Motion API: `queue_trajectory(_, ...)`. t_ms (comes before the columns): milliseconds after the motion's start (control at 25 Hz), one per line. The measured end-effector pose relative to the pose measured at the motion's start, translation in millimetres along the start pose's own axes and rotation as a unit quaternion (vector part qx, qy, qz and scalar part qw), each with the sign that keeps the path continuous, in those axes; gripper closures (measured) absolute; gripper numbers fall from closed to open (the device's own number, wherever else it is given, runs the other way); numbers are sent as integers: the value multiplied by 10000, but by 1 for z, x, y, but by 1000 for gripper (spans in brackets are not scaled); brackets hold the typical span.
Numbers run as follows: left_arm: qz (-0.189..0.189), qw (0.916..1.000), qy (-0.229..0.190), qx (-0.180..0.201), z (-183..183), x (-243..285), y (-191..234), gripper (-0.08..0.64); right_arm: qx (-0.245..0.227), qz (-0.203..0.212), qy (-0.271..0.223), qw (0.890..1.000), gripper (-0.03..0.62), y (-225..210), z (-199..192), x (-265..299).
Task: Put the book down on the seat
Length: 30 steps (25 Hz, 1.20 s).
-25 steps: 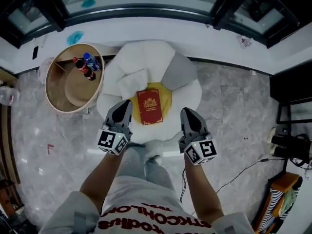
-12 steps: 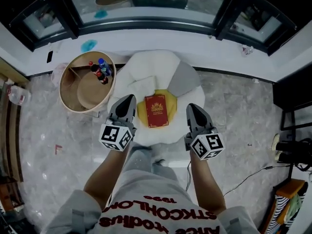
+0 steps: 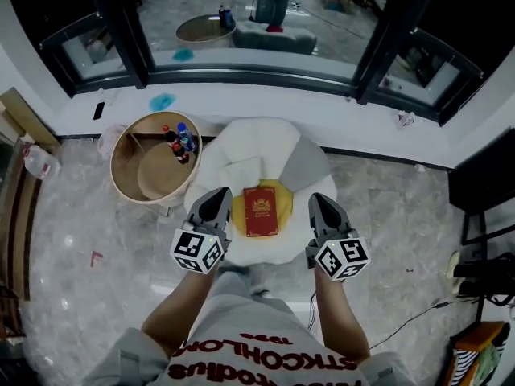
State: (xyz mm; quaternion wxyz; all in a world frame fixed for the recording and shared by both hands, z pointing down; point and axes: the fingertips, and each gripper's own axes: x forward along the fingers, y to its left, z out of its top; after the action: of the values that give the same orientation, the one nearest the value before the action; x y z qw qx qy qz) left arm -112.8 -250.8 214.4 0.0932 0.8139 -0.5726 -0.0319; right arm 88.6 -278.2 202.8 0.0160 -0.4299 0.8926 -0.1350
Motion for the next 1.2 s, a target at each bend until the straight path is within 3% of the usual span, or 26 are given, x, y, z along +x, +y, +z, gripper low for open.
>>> queue_trajectory(400, 89, 9996, -149, -244, 13, -34, -14, 545, -40, 194, -270, 9994, 565, 26, 24, -31)
queue_trajectory(800, 38, 9991, -364, -205, 13, -68, -44, 545, -33, 434, -524, 9977, 565, 47, 22, -77)
queue_trajectory(1200, 49, 9993, -356, -104, 17, -90, -56, 545, -45, 403, -559, 9976, 566, 60, 18, -99)
